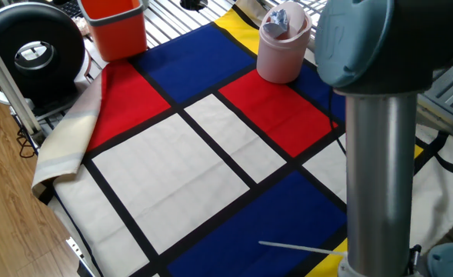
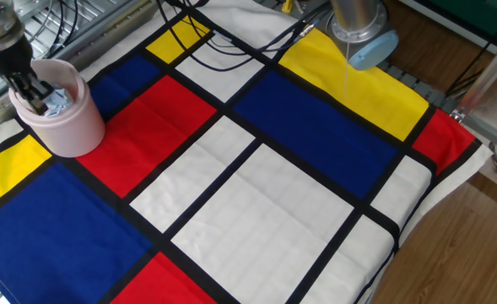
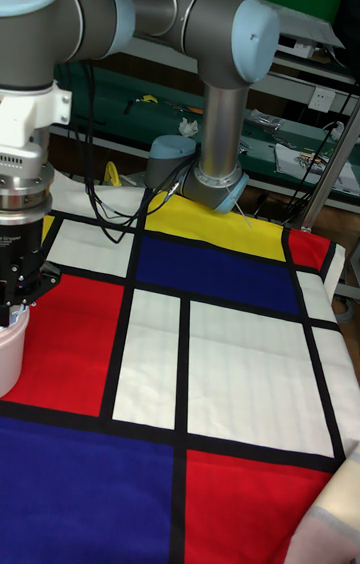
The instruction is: Put the garbage in the trash can
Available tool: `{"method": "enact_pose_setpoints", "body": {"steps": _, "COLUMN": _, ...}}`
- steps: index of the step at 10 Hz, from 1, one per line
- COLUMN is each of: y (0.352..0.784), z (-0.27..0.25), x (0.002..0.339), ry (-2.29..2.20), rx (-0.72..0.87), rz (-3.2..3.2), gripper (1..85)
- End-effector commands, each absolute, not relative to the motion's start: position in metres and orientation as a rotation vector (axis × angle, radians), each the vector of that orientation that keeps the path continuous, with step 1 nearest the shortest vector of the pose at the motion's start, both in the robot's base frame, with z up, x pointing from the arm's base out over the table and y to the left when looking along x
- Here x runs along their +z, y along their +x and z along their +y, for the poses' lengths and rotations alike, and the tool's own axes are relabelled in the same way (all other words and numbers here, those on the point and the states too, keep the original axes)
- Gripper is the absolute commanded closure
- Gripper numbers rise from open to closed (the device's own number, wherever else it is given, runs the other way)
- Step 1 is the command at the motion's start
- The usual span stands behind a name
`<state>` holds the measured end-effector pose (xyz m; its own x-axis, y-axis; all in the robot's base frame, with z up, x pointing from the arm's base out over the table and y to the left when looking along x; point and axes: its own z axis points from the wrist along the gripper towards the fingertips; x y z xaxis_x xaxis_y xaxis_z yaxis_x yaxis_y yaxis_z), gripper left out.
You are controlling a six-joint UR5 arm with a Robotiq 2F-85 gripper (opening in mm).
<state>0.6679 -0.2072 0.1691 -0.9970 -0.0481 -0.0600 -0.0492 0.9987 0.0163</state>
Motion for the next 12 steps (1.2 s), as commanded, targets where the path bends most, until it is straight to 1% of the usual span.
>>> {"method": "enact_pose_setpoints", "body": {"steps": 1, "y": 0.656, "z": -0.208, "x": 0.174, "ry": -0.051, "rx": 0.026, "rz": 3.069, "gripper": 84.7}}
{"method": "enact_pose_setpoints", "body": {"steps": 3, "y": 0.648, "z": -0.212, "x": 0.181, "ry": -0.047, "rx": 0.007, "rz": 3.077, "gripper": 84.7}}
{"method": "enact_pose_setpoints", "body": {"steps": 5, "y": 0.646, "z": -0.214, "x": 0.178, "ry": -0.051, "rx": 0.012, "rz": 3.074, "gripper": 84.7}}
{"method": "enact_pose_setpoints", "body": {"steps": 10, "y": 0.644, "z": -0.214, "x": 0.163, "ry": -0.076, "rx": 0.032, "rz": 3.066, "gripper": 84.7}}
{"method": "enact_pose_setpoints", "body": {"steps": 12, "y": 0.651, "z": -0.209, "x": 0.151, "ry": -0.088, "rx": 0.065, "rz": 3.05, "gripper": 84.7}}
